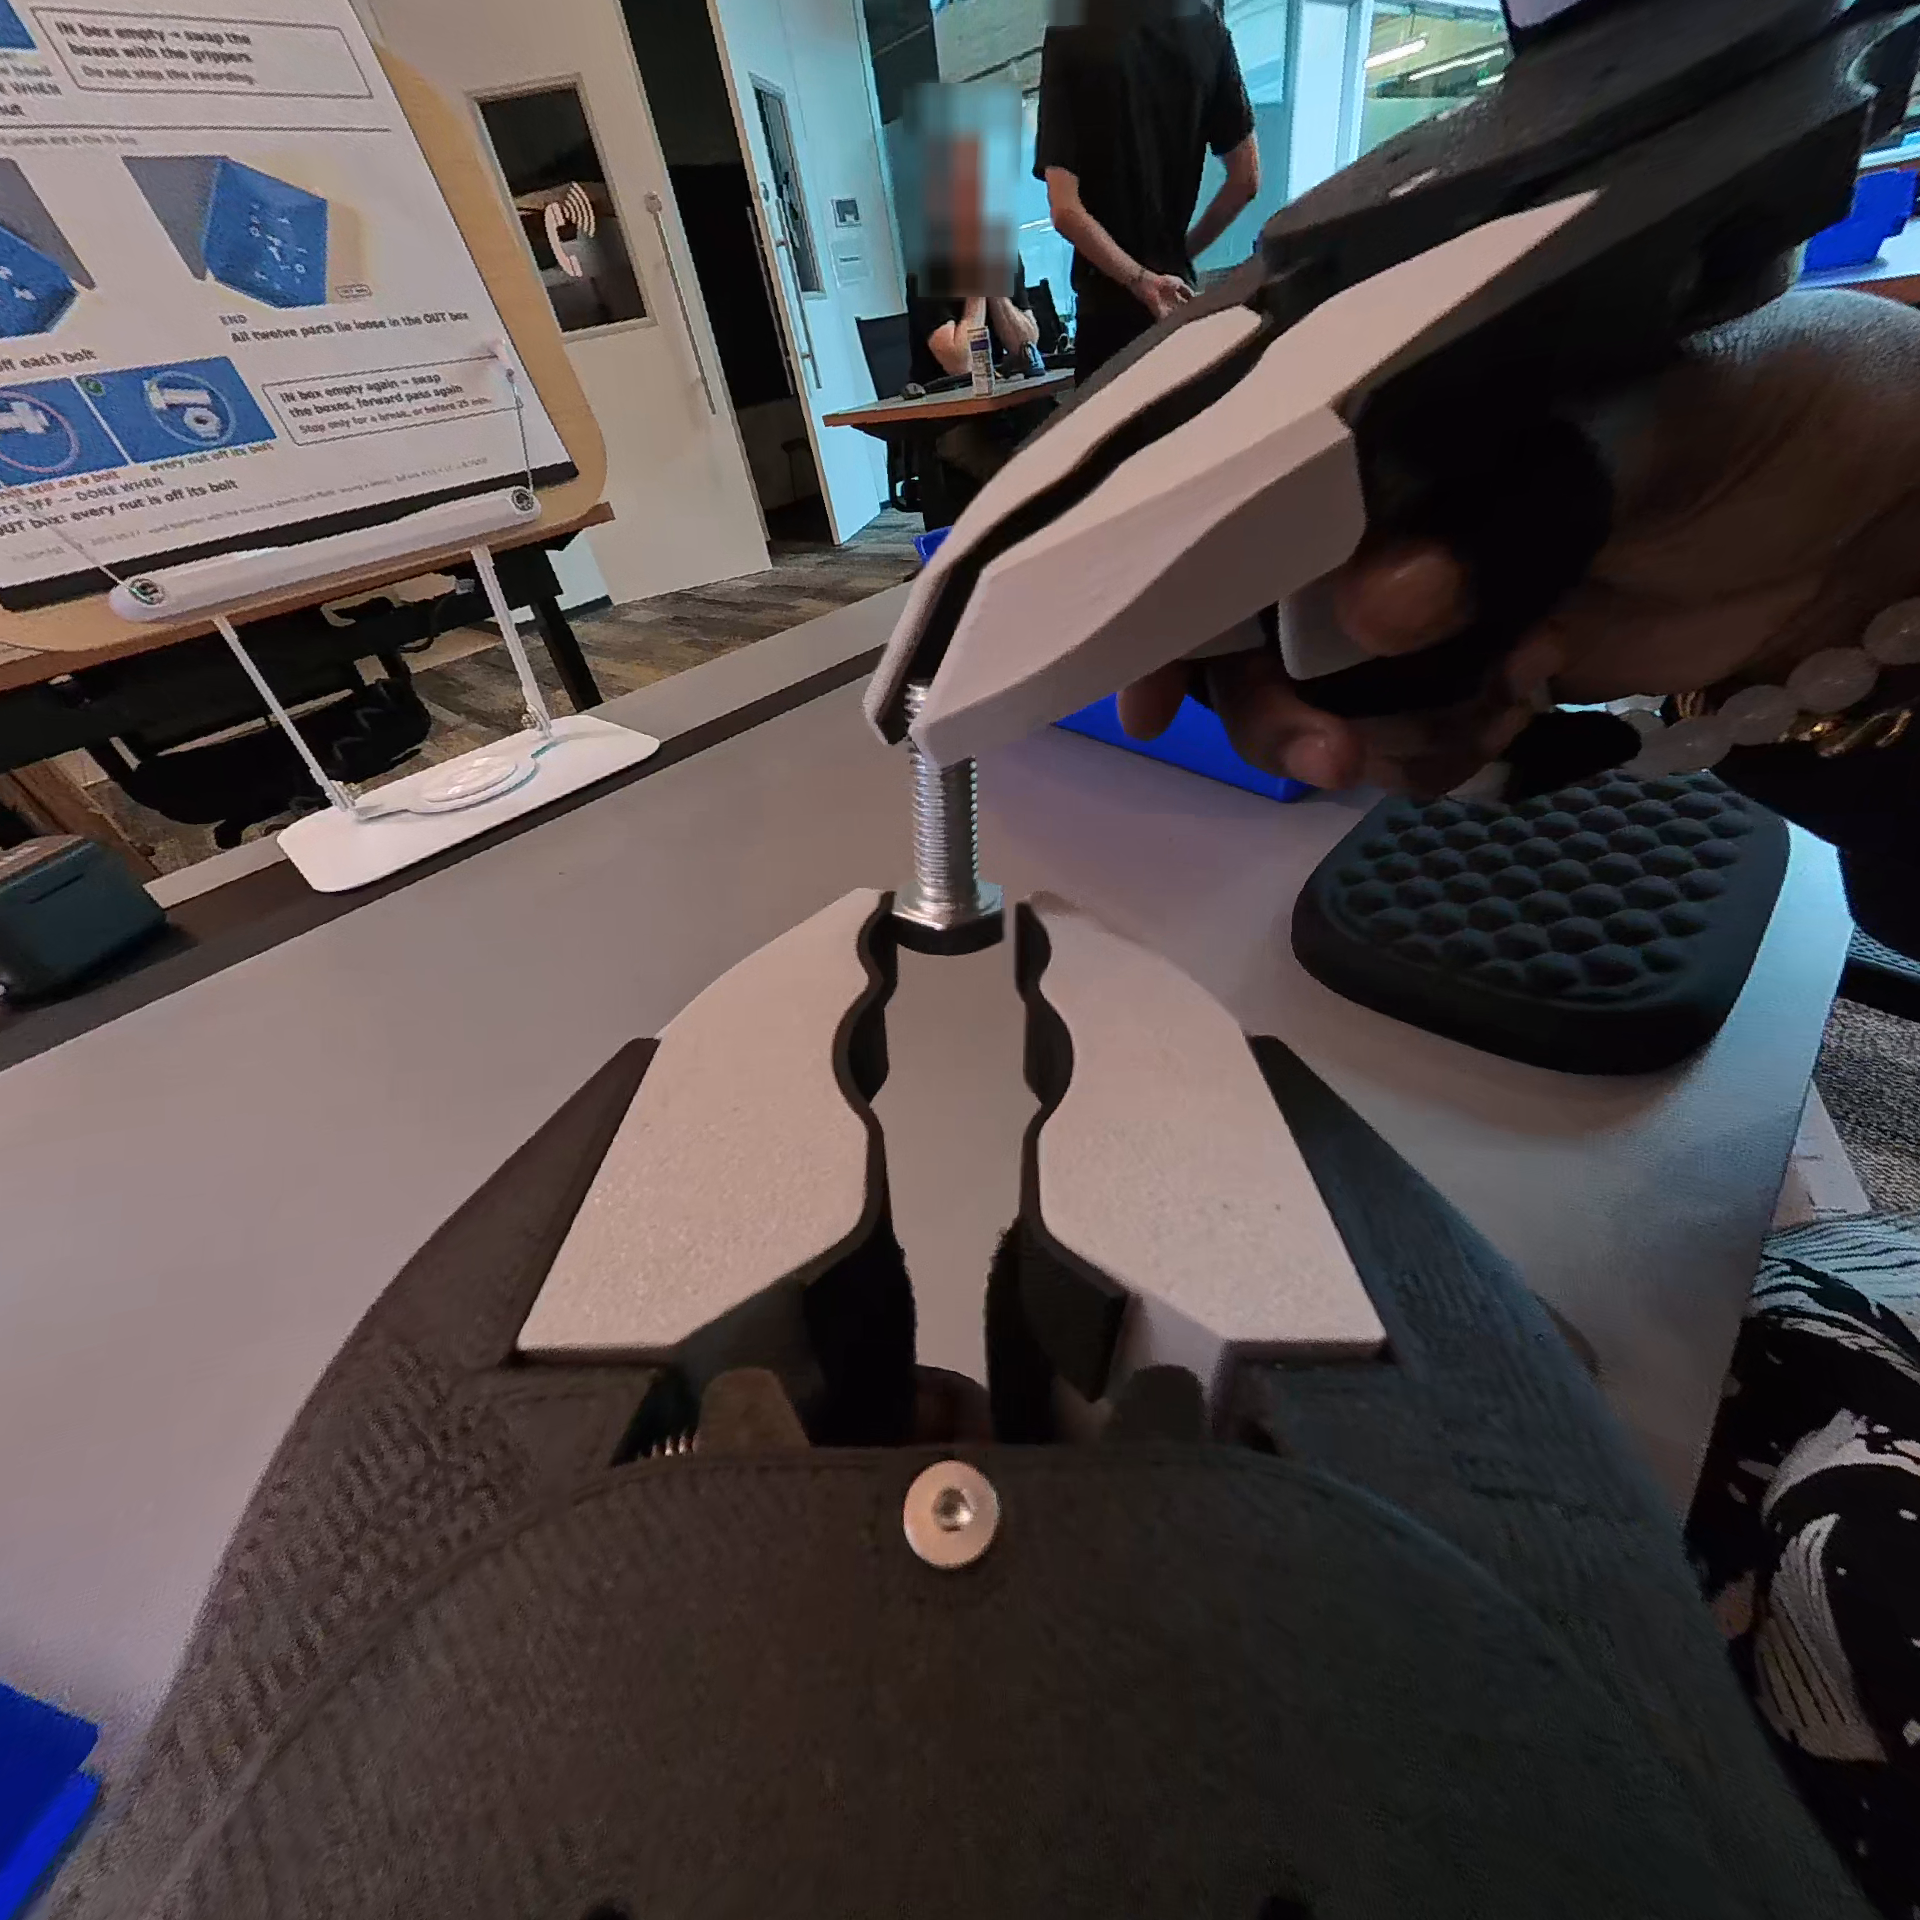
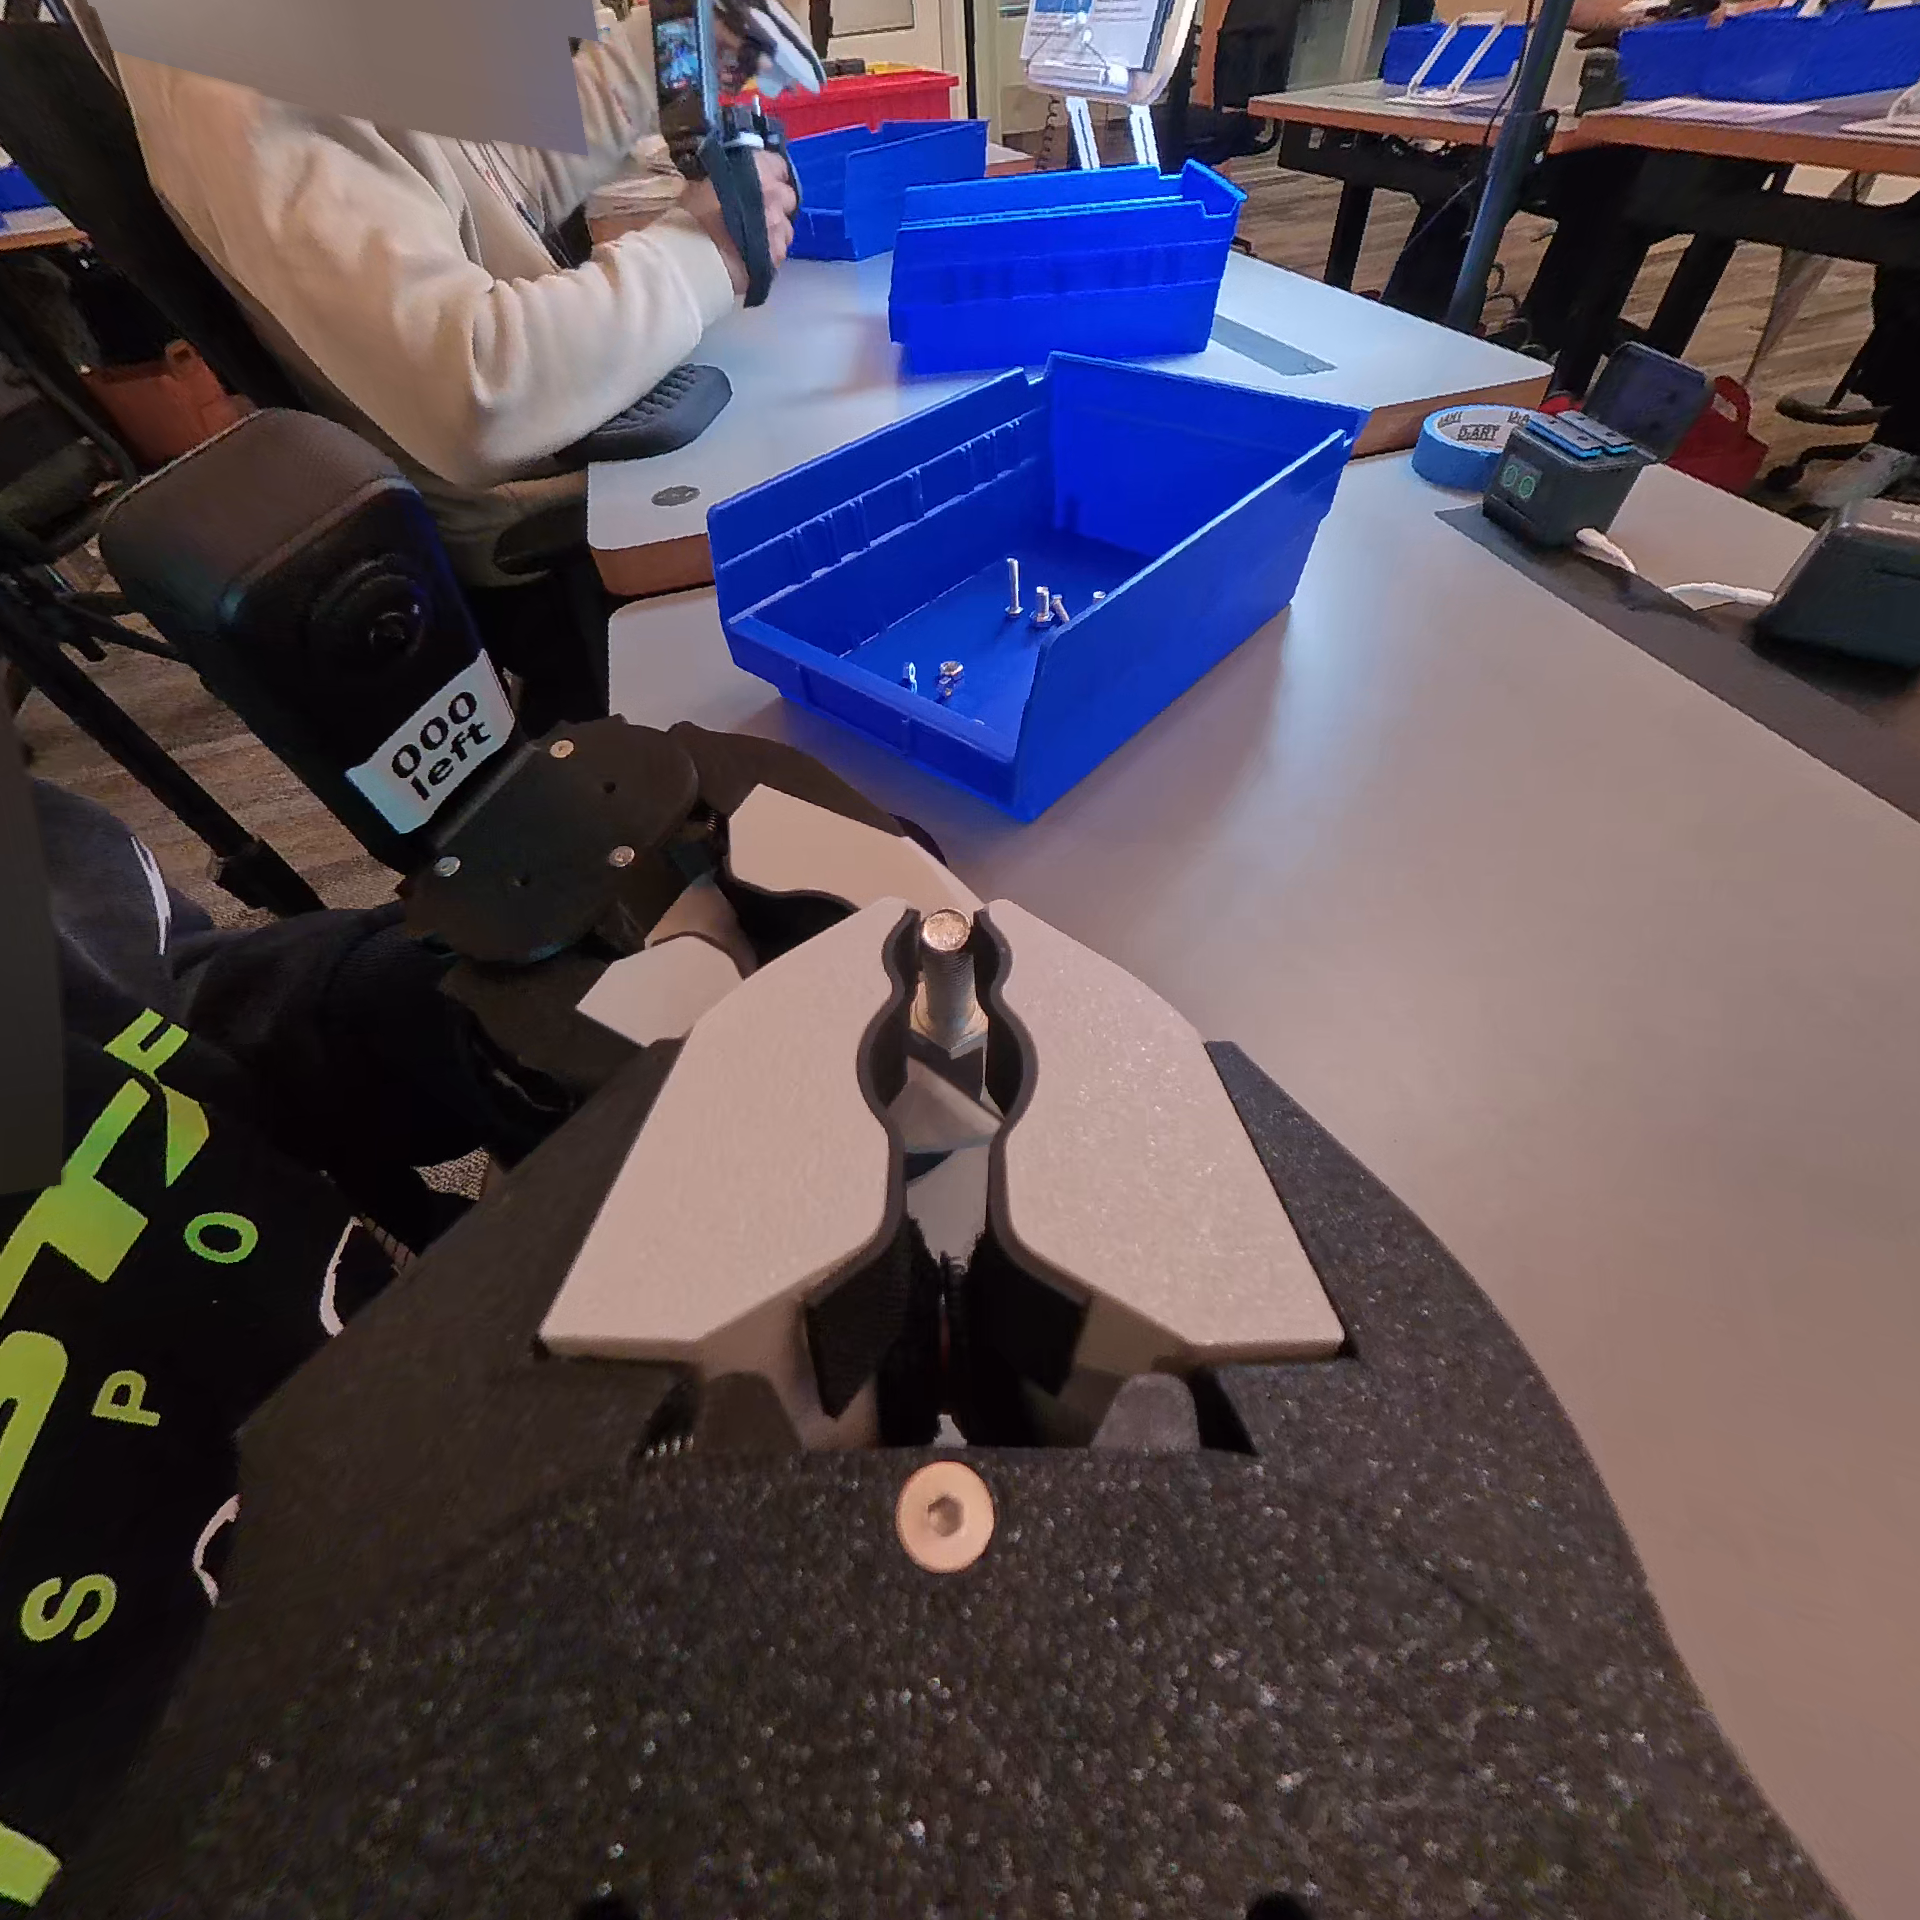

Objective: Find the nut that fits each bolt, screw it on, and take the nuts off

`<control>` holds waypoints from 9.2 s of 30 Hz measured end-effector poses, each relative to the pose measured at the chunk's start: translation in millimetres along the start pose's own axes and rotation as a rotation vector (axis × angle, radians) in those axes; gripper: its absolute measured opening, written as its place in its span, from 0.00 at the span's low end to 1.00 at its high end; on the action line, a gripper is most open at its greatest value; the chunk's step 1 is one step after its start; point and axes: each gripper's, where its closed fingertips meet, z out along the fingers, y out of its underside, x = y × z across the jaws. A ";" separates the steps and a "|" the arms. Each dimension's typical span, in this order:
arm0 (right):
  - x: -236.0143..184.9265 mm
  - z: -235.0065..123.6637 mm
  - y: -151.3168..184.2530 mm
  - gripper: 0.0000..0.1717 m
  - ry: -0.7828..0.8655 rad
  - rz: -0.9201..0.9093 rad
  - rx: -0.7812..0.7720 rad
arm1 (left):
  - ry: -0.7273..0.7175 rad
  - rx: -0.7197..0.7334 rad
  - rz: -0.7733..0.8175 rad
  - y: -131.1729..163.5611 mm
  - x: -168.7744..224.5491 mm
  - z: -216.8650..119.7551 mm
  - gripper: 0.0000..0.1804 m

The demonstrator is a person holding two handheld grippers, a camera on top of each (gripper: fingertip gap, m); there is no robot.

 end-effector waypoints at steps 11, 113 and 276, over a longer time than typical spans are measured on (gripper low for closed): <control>-3.5 -18.5 37.1 0.24 -0.166 -0.068 -0.228 | 0.090 0.044 -0.101 4.5 -5.9 -9.5 0.10; -16.4 -34.6 4.3 0.10 -0.514 -0.575 -0.678 | 0.348 0.086 -0.202 -14.5 43.9 2.2 0.10; 6.6 -25.4 11.9 0.21 -0.077 0.057 0.395 | 0.146 0.025 -0.163 9.5 10.5 14.9 0.10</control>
